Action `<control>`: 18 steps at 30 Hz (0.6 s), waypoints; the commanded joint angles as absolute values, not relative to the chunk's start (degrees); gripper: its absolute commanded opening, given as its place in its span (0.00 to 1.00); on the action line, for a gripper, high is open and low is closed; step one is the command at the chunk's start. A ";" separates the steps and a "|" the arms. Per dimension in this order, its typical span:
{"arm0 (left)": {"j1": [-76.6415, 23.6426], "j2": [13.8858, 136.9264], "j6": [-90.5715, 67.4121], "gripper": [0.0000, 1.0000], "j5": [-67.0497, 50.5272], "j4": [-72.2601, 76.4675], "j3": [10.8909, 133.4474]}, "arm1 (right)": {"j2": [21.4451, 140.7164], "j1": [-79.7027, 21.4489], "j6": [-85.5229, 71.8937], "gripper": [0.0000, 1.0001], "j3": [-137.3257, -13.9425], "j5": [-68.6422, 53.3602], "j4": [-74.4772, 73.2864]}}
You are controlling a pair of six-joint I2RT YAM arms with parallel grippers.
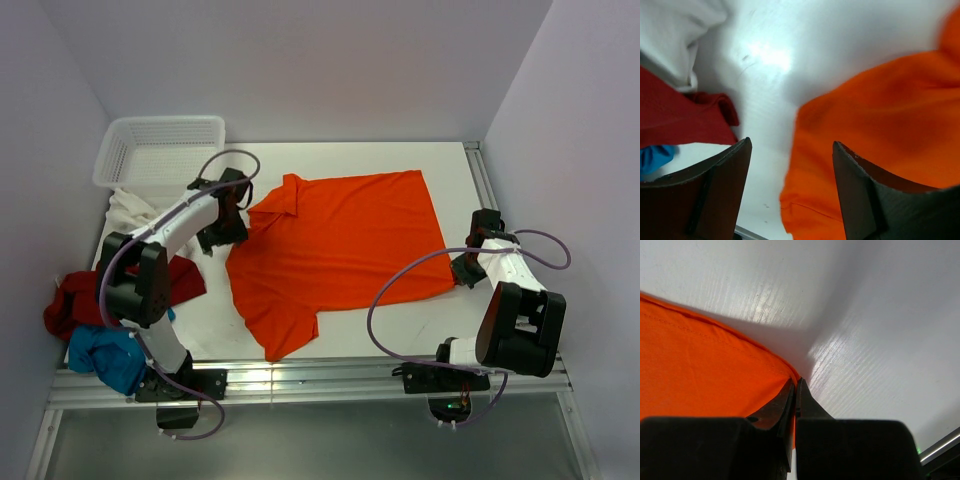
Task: Roll the t-shirts
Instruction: Flatten the tshirt
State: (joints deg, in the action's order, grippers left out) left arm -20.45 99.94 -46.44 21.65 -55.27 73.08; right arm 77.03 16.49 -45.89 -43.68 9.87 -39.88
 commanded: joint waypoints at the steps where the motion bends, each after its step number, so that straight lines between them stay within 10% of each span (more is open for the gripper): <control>1: -20.21 97.56 -41.33 0.71 19.35 -52.04 82.85 | 75.85 16.26 -45.35 0.00 -43.33 11.43 -40.43; 18: -20.39 123.74 -39.37 0.56 -0.60 -46.50 115.84 | 74.53 16.26 -45.35 0.00 -42.45 10.81 -40.61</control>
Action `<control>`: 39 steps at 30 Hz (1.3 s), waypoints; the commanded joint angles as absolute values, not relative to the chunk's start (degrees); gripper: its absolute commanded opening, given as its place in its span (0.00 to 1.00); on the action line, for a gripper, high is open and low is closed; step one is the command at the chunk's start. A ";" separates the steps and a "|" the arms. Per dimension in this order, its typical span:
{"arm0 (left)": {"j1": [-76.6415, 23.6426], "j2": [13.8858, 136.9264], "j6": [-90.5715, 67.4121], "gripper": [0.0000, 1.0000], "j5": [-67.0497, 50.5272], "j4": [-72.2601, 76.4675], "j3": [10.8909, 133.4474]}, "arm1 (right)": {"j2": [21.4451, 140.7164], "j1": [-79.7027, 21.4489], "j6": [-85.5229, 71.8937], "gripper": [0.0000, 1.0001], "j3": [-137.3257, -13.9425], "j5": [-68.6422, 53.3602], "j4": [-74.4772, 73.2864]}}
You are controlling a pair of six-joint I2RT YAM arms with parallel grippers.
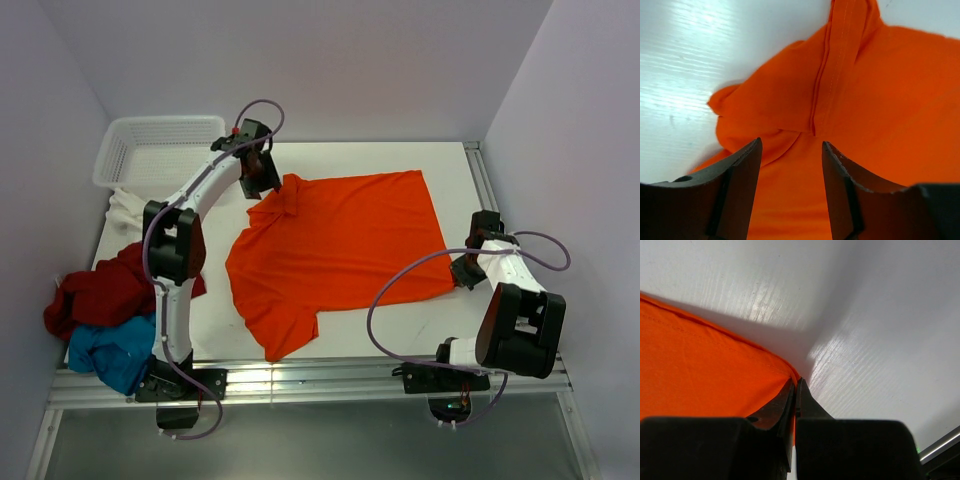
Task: Roll the t-shirts
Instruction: Flatten the tshirt
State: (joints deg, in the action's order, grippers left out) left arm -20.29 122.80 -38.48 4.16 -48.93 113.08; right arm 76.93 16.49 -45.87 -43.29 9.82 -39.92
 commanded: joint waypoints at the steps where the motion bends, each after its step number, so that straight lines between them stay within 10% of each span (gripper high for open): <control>1: -20.30 124.36 -39.72 0.56 -1.14 -46.15 115.93 | 74.44 16.26 -45.44 0.00 -42.36 10.81 -40.61; 39: -23.38 134.74 -44.21 0.44 -0.35 -44.47 117.51 | 76.55 16.26 -44.30 0.00 -42.01 11.25 -40.08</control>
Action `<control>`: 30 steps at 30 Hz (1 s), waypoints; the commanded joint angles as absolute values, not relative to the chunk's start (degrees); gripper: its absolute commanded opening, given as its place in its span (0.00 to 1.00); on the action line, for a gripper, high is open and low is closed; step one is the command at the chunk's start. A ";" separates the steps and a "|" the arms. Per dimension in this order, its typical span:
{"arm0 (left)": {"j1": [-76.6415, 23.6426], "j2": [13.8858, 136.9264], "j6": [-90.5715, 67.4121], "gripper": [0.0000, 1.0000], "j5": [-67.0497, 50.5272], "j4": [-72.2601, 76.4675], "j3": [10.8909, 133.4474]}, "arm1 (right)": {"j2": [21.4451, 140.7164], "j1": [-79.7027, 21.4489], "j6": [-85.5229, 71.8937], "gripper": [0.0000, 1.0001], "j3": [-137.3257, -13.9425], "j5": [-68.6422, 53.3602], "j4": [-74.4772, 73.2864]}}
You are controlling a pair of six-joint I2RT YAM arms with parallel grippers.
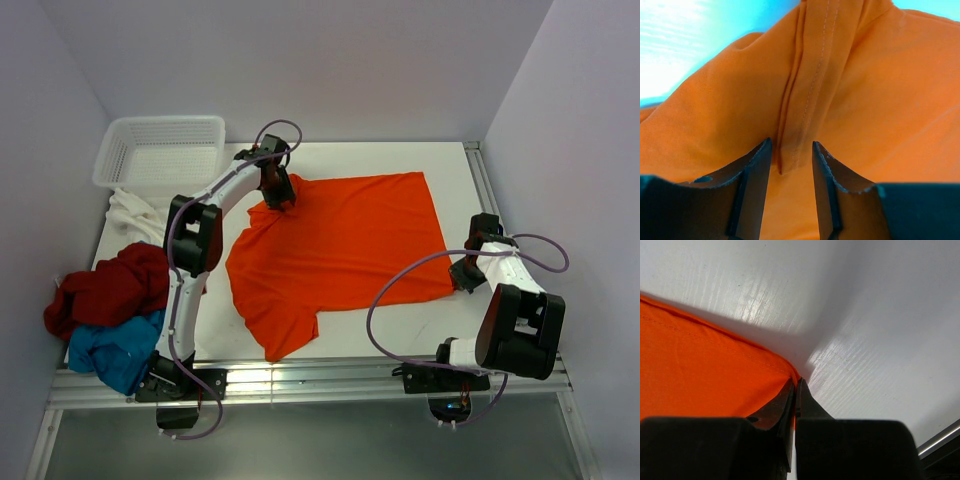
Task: Roll the t-shirts
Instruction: Flatten the tshirt
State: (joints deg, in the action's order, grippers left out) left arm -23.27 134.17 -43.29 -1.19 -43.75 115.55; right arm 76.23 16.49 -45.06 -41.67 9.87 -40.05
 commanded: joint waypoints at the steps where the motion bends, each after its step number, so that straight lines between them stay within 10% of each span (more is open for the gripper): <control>1: -23.47 134.91 -44.12 0.43 -0.35 -44.30 117.42 | 76.55 16.17 -44.30 0.00 -42.01 11.25 -40.08; 10: -23.64 137.37 -43.33 0.00 -1.14 -45.26 120.66 | 77.08 16.17 -44.30 0.00 -42.10 11.34 -40.17; 30: -10.90 140.53 -29.62 0.00 0.87 -38.33 135.43 | 76.03 16.26 -44.03 0.00 -40.26 11.86 -40.34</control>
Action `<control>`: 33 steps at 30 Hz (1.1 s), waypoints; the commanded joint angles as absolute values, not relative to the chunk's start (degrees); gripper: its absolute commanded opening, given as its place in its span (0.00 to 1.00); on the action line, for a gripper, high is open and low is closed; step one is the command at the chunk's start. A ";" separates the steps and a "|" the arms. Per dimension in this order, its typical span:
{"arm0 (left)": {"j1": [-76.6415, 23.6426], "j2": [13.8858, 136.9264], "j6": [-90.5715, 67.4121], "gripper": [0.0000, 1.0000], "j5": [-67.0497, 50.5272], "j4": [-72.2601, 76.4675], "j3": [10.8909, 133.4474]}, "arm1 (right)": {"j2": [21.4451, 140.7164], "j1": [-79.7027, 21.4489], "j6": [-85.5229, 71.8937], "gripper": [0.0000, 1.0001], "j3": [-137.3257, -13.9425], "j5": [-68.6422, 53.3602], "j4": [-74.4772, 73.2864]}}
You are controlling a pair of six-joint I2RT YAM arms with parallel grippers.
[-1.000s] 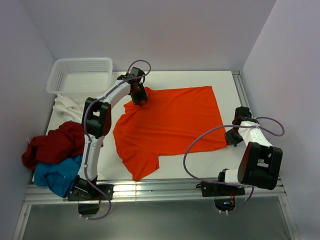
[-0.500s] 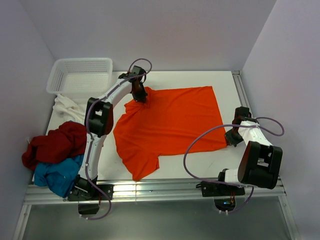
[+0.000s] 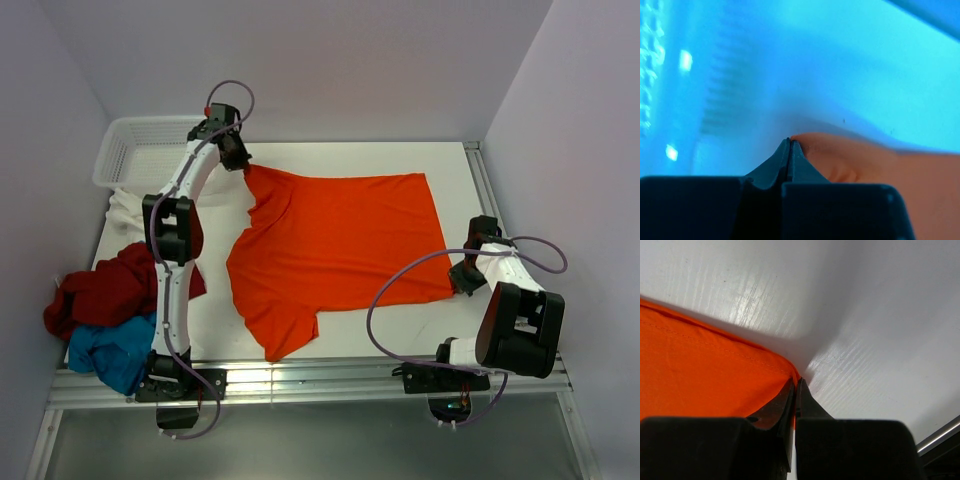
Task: Roll the t-shirts
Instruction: Flatten the tshirt
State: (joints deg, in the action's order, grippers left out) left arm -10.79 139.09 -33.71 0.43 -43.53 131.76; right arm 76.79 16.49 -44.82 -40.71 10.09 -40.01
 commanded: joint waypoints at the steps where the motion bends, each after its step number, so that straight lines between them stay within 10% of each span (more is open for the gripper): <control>1: -10.81 141.15 -29.18 0.00 1.05 -37.36 136.22 | 75.76 16.26 -44.21 0.00 -40.17 12.04 -40.34; 20: -11.25 144.40 -30.23 0.00 0.61 -11.25 135.26 | 77.17 16.26 -46.05 0.00 -41.92 14.41 -42.10; 26: -11.42 143.71 -31.46 0.74 0.79 -12.91 134.56 | 77.61 16.26 -45.61 0.00 -42.98 14.41 -42.19; 33: -11.86 133.63 -30.42 0.82 -0.52 -19.24 130.89 | 78.22 16.35 -44.74 0.00 -43.33 13.62 -41.66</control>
State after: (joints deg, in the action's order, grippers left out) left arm -11.46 143.83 -31.09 0.71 -17.32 132.88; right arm 77.78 16.49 -45.34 -41.28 12.45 -41.58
